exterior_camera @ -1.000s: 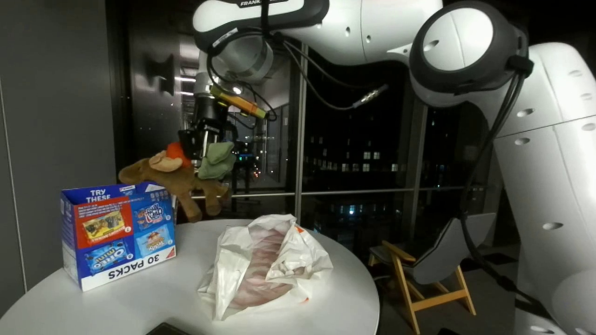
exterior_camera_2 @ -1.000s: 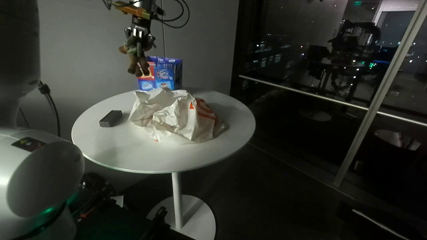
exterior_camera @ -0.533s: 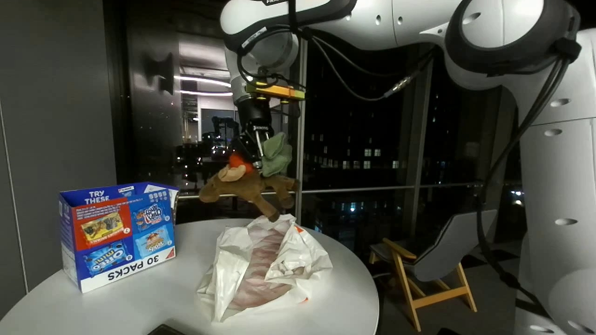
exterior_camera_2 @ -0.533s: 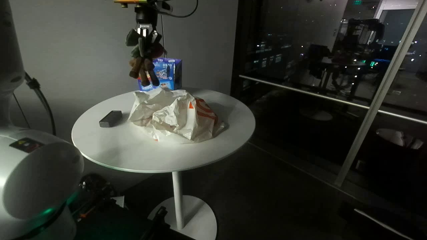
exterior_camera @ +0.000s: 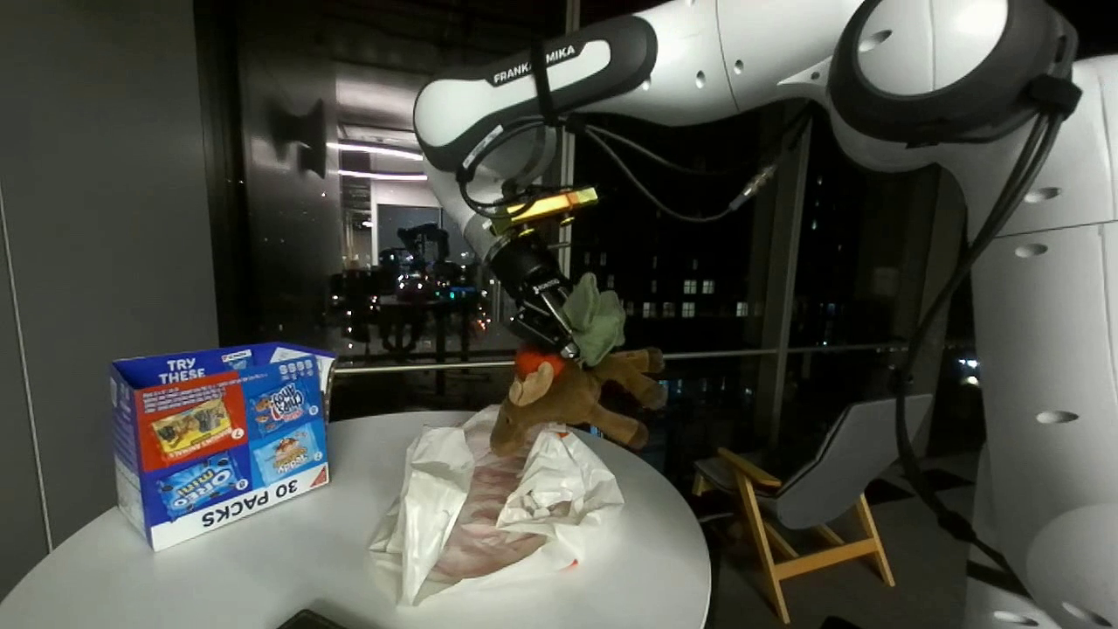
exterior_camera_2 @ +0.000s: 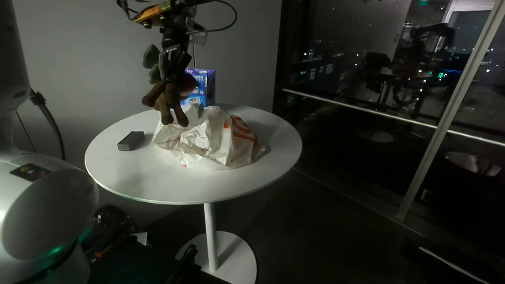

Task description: Put the items on the table inside the plastic bag except for the blue box

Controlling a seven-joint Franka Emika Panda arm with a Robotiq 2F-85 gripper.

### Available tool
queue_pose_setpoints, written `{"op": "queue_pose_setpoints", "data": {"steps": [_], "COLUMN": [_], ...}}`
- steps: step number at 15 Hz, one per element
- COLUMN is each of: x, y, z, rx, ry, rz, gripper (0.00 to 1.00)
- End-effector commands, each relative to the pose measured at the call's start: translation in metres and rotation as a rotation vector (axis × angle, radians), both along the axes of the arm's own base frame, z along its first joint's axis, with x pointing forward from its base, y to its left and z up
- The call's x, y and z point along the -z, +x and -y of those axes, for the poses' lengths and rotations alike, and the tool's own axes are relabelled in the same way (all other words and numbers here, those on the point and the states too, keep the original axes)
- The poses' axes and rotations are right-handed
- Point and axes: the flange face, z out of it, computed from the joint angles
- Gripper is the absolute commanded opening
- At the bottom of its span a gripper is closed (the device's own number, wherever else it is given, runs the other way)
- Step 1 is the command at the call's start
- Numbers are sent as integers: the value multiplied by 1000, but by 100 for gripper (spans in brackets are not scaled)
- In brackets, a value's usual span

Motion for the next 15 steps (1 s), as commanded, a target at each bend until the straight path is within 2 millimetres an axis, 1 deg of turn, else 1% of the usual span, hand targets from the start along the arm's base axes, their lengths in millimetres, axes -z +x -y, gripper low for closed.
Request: {"op": "queue_pose_setpoints", "data": {"steps": [1,3,5,8,11,13,15], "x": [38,57,69,68,53,52,57], "y": [4,17,31,53,66,75,77], "z": [-13,-23,-32,-42,-49,-51,-51], "rx": [-42,-80,-123,-152,-154,-140,-90], "ry": [-55,-69,-104,-128,-72,-37,25], "rz": [-151,-139,-88,51,163,182,125], "gripper": [12,13,13,13,13,13,13]}}
